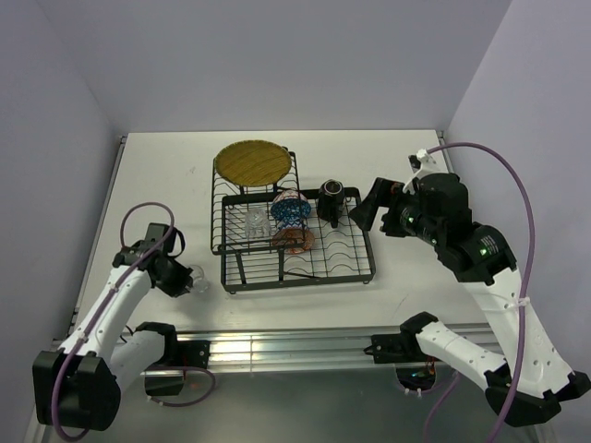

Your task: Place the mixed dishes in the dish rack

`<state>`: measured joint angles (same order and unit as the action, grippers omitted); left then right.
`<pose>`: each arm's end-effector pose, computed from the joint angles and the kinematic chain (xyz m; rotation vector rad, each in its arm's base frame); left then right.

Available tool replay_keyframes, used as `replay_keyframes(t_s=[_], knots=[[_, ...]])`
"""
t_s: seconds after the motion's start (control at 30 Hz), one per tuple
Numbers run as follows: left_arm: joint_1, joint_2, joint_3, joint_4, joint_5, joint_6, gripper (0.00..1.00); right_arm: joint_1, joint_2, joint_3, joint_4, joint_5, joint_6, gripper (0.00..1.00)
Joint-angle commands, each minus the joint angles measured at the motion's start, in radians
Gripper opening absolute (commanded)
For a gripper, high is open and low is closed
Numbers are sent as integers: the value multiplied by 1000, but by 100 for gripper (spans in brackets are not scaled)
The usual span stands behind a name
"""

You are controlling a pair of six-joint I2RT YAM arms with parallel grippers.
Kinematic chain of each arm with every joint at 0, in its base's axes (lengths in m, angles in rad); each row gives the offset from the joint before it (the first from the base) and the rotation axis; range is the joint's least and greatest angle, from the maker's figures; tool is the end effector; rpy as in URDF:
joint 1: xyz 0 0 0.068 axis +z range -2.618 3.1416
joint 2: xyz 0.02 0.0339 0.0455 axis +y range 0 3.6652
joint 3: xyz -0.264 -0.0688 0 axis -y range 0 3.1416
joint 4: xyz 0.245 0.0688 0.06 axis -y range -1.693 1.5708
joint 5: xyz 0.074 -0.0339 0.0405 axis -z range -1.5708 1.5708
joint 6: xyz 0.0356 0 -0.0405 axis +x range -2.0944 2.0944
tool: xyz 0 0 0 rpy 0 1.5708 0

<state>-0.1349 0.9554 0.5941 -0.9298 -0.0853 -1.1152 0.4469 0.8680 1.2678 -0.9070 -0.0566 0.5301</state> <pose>0.1473 -0.0169 0.1934 -1.3625 2.5171 -0.1367 0.1321 0.0655 0.4124 0.0535 2.1432 0.6454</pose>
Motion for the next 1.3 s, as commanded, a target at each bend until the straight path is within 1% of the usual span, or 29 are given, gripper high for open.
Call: replay_keyframes(t_s=[0.0,0.03,0.07,0.13,0.17,0.2,0.23,0.27,0.33,0.37,0.4,0.43,0.47,0.5,0.53,0.57,0.6,0.63,0.67,0.7,0.73,0.77,0.8,0.83,0.9,0.93,1.03,1.17,1.27], knots=[[9,-29,131,-73,-1,25,0,-8,17,51,17,-34,-4,100],[11,-38,172,-102,-2,37,0,-8,28,65,20,-54,-5,100],[12,-41,276,-136,-10,43,0,-8,57,80,20,-110,-8,100],[12,-34,408,-240,-65,60,0,-8,101,146,5,-179,-18,100],[14,-23,564,-280,-89,64,0,-8,149,169,-1,-257,-24,100],[15,-11,648,-356,-131,68,0,-8,173,217,-12,-296,-27,100],[15,37,907,-422,-145,84,0,-10,237,290,-16,-401,-27,99],[15,52,985,-423,-145,84,0,-10,258,291,-16,-402,-27,99],[15,84,1129,-443,-102,98,0,-10,287,343,8,-500,-9,99],[15,112,1241,-443,-78,94,0,-10,313,355,23,-534,2,99],[15,121,1283,-439,-53,81,0,-10,324,363,42,-570,33,99],[15,123,1306,-419,22,69,0,-10,334,366,98,-654,56,99],[15,109,1303,-332,71,65,0,-10,354,363,135,-704,83,98],[15,97,1281,-269,134,57,0,-8,361,340,185,-751,164,98],[15,80,1245,-192,207,25,0,-10,364,319,326,-841,224,98],[15,41,1136,-6,369,-3,0,-10,364,291,411,-877,288,97],[15,17,1065,100,451,-41,0,-10,362,236,509,-906,436,96],[15,-21,929,205,528,-140,0,-8,359,214,698,-928,511,96],[15,-36,865,306,592,-197,0,-8,361,197,782,-948,572,95],[15,-52,801,515,690,-253,0,-7,367,182,856,-953,672,95],[15,-61,752,611,725,-344,0,-8,376,183,957,-956,709,94],[15,-78,672,699,751,-380,0,-7,396,185,997,-959,737,94],[15,-79,643,838,797,-412,0,-4,405,177,1043,-959,801,93],[15,-78,597,894,820,-470,0,-2,416,173,1136,-959,833,93],[15,-73,564,1014,866,-520,0,12,450,180,1198,-950,879,93],[14,-75,541,1084,872,-550,0,21,475,192,1194,-942,874,93],[14,-70,515,1186,910,-607,0,62,515,249,1145,-919,831,93],[12,-67,500,1256,934,-649,0,116,580,321,1068,-890,760,93],[12,-66,501,1252,950,-653,0,131,606,341,1088,-882,771,92]])
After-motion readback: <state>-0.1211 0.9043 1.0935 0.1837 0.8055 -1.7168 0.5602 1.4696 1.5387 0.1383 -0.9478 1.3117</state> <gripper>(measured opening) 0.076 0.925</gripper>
